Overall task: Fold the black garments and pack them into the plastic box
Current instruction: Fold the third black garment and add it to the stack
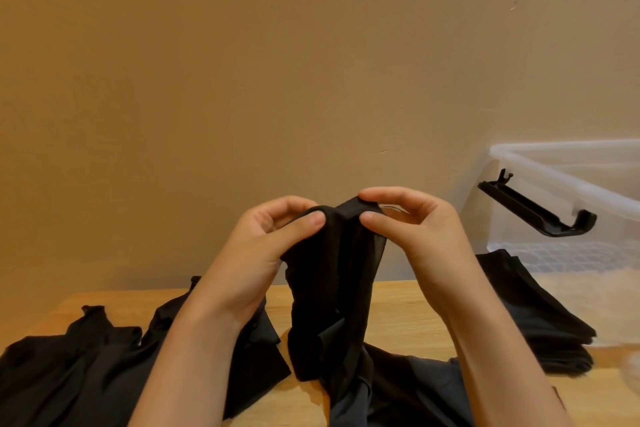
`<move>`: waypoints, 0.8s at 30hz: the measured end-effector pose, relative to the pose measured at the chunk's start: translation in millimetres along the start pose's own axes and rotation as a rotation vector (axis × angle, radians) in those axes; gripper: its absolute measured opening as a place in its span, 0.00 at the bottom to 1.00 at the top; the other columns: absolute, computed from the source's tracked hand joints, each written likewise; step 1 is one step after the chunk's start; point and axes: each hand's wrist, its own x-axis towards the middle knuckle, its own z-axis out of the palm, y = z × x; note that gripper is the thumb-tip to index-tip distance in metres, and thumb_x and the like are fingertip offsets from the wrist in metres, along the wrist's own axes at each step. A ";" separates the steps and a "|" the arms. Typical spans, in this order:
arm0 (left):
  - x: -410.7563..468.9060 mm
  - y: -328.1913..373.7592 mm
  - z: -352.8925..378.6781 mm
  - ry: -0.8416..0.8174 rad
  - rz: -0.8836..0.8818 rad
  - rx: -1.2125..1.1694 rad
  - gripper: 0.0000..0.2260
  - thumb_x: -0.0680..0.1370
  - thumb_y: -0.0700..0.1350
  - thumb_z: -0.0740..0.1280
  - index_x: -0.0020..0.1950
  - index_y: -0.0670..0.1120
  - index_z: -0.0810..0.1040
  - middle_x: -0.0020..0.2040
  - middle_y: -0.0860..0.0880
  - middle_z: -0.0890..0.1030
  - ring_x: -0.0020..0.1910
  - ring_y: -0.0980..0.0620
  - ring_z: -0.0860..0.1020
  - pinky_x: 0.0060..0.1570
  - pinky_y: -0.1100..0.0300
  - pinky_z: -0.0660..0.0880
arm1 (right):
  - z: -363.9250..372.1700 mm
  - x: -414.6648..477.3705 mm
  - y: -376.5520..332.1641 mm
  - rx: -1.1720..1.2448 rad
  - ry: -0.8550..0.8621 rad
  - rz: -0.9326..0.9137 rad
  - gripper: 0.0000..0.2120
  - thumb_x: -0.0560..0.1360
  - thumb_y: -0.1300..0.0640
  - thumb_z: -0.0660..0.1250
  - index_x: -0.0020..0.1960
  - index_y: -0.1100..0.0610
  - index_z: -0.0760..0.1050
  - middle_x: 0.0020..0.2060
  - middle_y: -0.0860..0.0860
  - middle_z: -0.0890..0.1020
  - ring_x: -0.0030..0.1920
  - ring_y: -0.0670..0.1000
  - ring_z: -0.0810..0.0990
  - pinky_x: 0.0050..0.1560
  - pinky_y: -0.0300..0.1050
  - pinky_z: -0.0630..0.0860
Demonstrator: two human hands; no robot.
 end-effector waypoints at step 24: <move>2.5 154.0 -15.5 0.427 0.439 0.589 0.04 0.75 0.40 0.72 0.42 0.49 0.81 0.39 0.53 0.82 0.36 0.66 0.78 0.39 0.75 0.71 | -26.5 18.0 -151.1 -0.131 0.380 -0.335 0.05 0.77 0.61 0.66 0.43 0.54 0.74 0.35 0.51 0.79 0.37 0.46 0.78 0.39 0.40 0.75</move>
